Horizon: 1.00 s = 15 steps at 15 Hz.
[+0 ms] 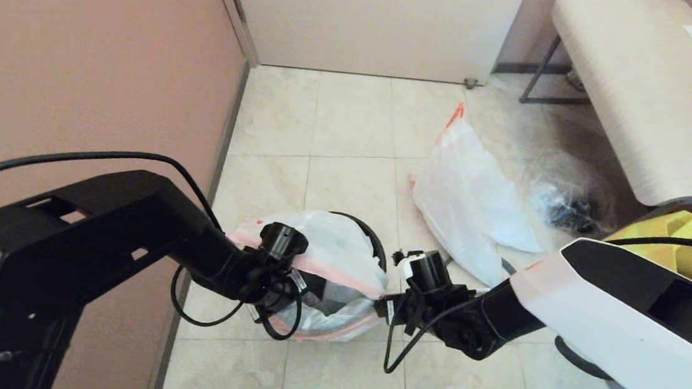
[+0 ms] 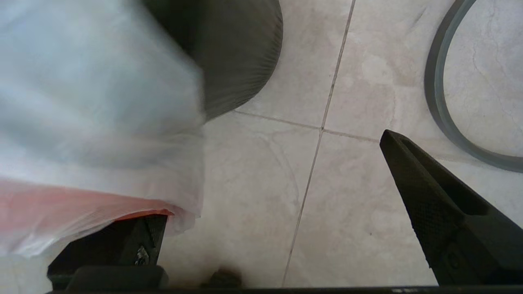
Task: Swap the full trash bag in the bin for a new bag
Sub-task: Put the new garbage bag on the trash can
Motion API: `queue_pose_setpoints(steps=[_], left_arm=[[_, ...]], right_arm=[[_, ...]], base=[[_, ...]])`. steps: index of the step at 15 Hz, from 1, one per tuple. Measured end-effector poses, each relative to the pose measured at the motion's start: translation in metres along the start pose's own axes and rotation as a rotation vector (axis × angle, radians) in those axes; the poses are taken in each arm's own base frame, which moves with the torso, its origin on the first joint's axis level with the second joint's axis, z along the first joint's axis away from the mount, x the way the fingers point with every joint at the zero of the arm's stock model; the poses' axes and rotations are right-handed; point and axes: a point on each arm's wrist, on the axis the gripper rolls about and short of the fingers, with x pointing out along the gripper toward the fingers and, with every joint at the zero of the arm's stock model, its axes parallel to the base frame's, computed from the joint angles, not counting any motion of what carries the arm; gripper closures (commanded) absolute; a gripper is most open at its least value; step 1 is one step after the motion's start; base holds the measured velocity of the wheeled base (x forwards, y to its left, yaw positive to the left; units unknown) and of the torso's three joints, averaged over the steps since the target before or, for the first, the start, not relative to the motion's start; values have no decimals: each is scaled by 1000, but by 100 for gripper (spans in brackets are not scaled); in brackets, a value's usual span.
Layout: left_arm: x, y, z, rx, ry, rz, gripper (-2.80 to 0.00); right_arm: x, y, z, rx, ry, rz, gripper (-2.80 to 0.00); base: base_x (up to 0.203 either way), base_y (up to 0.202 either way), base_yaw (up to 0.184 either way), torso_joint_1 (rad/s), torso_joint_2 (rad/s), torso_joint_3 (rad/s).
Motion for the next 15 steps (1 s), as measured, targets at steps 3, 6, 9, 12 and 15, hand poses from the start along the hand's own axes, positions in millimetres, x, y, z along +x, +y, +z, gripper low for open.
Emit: queue_pose_setpoints(steps=[3, 6, 9, 12, 15], left_arm=[[-7, -8, 18, -22, -56, -55, 0], [-15, -8, 33, -46, -130, -48, 0], [-20, 0, 40, -74, -164, -59, 0], [-17, 5, 39, -74, -160, -50, 0], [-12, 6, 38, -72, -154, -43, 0]], right_arm=[[-9, 0, -3, -8, 10, -1, -280], [-16, 3, -1, -14, 4, 7, -280], [-21, 16, -3, -37, -3, 5, -280], [-18, 22, -9, -53, 6, -3, -280], [-18, 25, -10, -52, 5, 23, -280]], base=[[0, 0, 0, 0, 0, 0], [0, 0, 0, 0, 0, 0], [0, 0, 0, 0, 0, 0], [0, 0, 0, 0, 0, 0], [0, 0, 0, 0, 0, 0]])
